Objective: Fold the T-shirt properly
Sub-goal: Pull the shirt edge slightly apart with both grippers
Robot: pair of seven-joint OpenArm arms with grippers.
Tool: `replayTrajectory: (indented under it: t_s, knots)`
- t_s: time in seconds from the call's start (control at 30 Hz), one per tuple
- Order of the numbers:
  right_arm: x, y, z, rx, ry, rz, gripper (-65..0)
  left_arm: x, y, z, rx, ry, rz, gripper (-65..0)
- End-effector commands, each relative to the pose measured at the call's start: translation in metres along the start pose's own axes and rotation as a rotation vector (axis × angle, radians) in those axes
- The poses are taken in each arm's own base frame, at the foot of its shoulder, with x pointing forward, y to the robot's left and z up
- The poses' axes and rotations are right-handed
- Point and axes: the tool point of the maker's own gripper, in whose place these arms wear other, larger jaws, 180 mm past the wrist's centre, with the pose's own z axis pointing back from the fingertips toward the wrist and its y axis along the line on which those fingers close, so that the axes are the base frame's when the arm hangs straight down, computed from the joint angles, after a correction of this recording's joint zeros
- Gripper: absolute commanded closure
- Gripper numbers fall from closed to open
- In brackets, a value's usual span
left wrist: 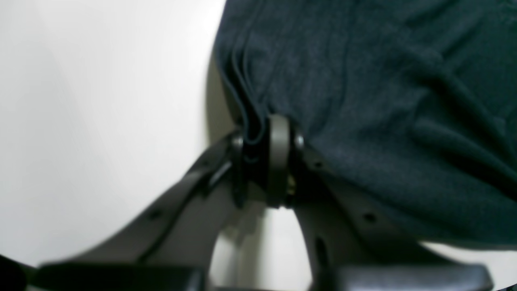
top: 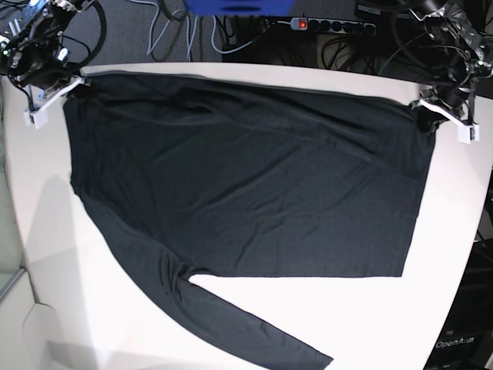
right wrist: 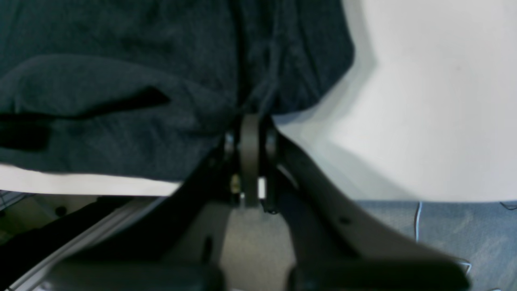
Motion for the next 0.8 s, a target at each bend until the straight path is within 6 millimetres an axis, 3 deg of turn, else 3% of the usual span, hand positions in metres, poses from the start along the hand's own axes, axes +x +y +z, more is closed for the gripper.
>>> replayTrajectory:
  t_s: [0.0,0.17,0.33,0.5,0.77]
  knots:
    - [0.0,-0.004,0.003,-0.019,0.014,0.006,-0.1,-0.026,0.014,0.004,0.063,0.127,-0.023,-5.8]
    - [0.002,-0.006,0.005,-0.026,0.011,0.016,-0.1,-0.027,0.015,0.005,0.065,0.135,-0.022,-5.6]
    - [0.019,-0.013,0.01,-0.047,-0.014,0.041,-0.1,-0.034,0.014,0.004,0.063,0.185,-0.02,0.0]
    - [0.031,-0.022,0.017,-0.074,-0.02,0.083,-0.2,-0.026,0.013,0.003,0.064,0.188,-0.028,0.0]
    - [0.042,-0.01,0.012,-0.051,-0.02,0.132,-0.2,-0.019,0.012,0.001,0.061,0.17,-0.032,0.0]
